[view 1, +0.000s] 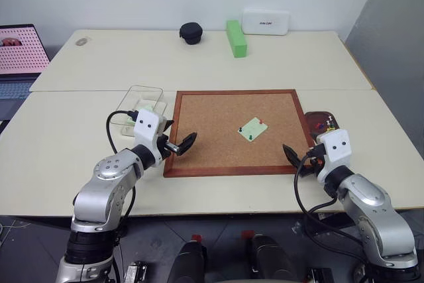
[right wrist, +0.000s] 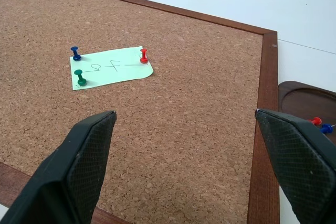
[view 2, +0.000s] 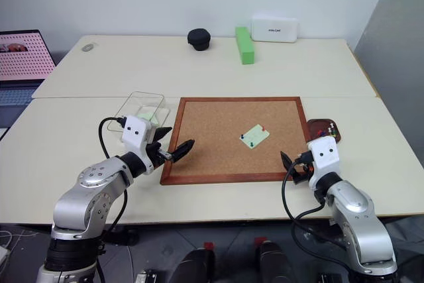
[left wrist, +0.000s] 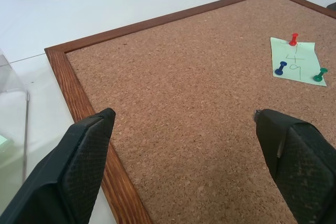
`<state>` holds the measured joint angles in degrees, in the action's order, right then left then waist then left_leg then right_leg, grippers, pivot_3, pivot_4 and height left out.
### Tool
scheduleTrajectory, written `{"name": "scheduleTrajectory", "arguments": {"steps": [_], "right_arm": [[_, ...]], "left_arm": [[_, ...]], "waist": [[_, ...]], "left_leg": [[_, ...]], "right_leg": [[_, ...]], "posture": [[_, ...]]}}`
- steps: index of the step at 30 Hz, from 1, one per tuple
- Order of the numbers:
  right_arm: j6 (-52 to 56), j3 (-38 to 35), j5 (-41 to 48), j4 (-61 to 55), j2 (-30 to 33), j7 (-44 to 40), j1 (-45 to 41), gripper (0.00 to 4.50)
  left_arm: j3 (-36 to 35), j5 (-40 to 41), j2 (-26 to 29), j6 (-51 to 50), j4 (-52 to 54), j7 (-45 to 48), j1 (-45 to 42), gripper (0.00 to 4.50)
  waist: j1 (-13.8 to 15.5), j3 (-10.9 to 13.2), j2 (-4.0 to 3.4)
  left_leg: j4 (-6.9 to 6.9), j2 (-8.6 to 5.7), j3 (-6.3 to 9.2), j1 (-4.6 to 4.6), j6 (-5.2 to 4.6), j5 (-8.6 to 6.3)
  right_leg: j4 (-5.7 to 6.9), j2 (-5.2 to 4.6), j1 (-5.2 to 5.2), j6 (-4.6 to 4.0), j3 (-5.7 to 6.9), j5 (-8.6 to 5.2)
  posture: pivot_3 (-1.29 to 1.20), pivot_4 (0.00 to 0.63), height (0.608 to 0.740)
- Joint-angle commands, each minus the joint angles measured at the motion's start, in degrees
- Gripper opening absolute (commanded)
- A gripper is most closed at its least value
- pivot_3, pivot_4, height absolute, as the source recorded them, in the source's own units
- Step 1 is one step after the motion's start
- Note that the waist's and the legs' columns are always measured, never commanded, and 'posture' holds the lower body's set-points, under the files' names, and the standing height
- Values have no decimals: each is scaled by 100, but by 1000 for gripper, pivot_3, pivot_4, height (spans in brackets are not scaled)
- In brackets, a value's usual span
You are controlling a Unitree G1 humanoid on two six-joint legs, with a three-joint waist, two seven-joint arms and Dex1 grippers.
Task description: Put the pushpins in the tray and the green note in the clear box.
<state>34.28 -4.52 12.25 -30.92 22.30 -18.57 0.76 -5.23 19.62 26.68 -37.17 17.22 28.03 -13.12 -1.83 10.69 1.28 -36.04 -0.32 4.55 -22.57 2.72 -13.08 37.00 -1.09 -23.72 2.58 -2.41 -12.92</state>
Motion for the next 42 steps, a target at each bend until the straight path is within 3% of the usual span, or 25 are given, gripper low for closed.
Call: {"name": "scheduleTrajectory", "arguments": {"steps": [1,33,36,42], "right_arm": [[-106,-89,-17,-71,28,21,-38,4500],[-160,-10,-79,92,-1,49,-302,4500],[-239,140,-120,277,-25,-3,-512,4500],[-602,398,-247,965,-10,-224,-991,4500]], "left_arm": [[-83,17,65,66,138,-1,-26,4481],[-122,443,13,-124,102,170,-150,4481],[124,456,104,-32,132,540,-160,4046],[656,308,118,304,-310,1164,-518,2753]], "waist": [[0,0,0],[0,0,0],[-3,0,0],[0,0,0]], "left_leg": [[0,0,0,0,0,0],[0,0,0,0,0,0],[0,0,0,0,0,0],[0,-1,-1,0,0,0]], "right_leg": [[0,0,0,0,0,0],[1,0,0,0,0,0],[1,0,0,0,0,1],[1,0,0,0,0,1]], "posture": [[0,150,740],[0,150,740],[0,150,740],[0,150,740]]}}
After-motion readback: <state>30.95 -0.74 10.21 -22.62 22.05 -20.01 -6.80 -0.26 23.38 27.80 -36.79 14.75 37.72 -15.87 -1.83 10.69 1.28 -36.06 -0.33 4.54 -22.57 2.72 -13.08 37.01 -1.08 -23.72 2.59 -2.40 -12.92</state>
